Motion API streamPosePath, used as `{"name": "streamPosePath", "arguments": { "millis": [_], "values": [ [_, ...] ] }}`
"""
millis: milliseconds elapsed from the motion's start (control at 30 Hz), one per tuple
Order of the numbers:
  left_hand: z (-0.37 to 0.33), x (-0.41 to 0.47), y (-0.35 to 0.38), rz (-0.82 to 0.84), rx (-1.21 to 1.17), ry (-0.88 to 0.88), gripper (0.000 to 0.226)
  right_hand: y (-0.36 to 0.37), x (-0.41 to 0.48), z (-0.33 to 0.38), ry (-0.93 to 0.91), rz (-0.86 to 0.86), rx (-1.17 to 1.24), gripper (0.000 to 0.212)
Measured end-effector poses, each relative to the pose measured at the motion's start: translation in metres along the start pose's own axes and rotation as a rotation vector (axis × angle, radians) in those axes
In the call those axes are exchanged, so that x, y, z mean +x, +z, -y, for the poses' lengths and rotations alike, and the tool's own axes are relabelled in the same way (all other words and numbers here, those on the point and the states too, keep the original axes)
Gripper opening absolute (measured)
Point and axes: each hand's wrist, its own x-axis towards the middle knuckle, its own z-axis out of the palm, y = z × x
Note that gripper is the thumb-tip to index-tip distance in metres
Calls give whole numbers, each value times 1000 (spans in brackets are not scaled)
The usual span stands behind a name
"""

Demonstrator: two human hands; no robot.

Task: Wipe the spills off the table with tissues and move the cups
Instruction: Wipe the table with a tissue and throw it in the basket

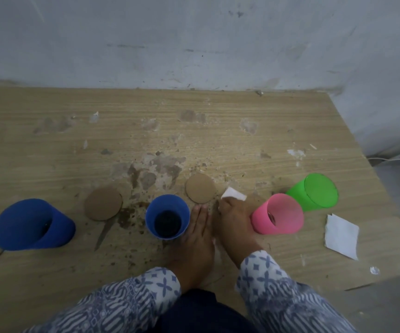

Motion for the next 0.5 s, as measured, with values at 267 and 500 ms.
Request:
{"name": "streamPosePath", "arguments": {
  "millis": [267,500],
  "values": [
    [1,0,2,-33,-42,10,54,-2,2,0,110,-118,218,23],
    [1,-2,0,-32,9,30,55,-10,-11,5,52,13,54,23]
  ]
}}
